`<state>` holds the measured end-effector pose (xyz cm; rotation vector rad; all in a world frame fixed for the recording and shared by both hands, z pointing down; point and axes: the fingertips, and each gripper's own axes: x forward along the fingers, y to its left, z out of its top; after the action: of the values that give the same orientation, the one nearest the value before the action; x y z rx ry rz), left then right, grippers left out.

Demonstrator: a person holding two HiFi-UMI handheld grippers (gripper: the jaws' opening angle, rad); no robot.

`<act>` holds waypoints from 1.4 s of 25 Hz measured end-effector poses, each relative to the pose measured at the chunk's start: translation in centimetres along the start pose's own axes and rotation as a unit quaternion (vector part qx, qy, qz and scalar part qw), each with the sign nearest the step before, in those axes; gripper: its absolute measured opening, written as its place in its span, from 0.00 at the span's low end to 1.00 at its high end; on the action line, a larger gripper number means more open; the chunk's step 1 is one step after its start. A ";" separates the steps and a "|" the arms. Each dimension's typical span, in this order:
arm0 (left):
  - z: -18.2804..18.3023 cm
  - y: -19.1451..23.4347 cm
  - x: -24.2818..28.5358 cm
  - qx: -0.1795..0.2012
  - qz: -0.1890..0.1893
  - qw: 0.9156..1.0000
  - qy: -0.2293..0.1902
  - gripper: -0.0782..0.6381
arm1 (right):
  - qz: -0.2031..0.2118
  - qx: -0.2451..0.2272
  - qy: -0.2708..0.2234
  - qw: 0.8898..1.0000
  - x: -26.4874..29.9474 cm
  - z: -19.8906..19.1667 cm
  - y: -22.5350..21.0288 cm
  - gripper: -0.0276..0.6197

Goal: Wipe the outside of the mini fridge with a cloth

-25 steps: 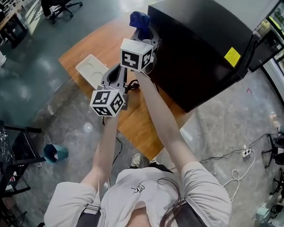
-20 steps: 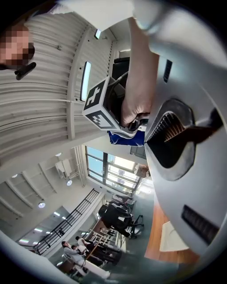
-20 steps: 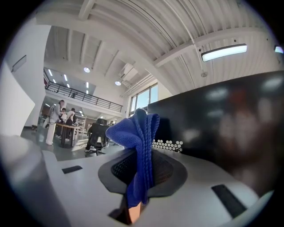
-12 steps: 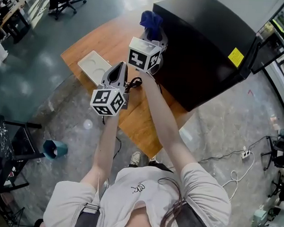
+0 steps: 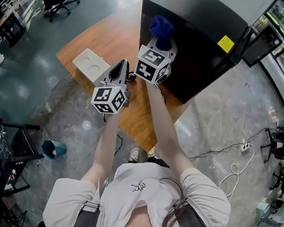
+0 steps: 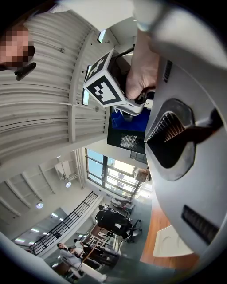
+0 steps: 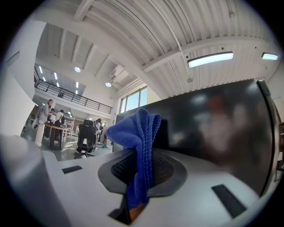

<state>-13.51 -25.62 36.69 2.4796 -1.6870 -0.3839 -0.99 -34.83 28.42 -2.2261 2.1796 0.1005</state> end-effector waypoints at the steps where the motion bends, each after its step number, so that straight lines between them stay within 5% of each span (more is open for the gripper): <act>1: 0.0 -0.5 0.0 0.001 -0.004 1.000 0.000 0.12 | -0.006 -0.002 -0.002 1.000 -0.6 0.1 -0.7 0.15; 14: -0.5 -7.5 0.6 0.009 -0.058 0.998 0.003 0.12 | -0.050 -0.011 -0.016 0.999 -8.0 0.4 -10.9 0.15; 35: -1.2 -8.8 0.2 0.013 -0.072 0.997 0.017 0.12 | -0.106 -0.005 -0.007 0.994 -13.5 -0.2 -19.7 0.15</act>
<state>-5.21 -22.61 35.77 2.6200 -1.5147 -0.3352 18.40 -20.96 28.93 -2.4370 1.9240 0.1221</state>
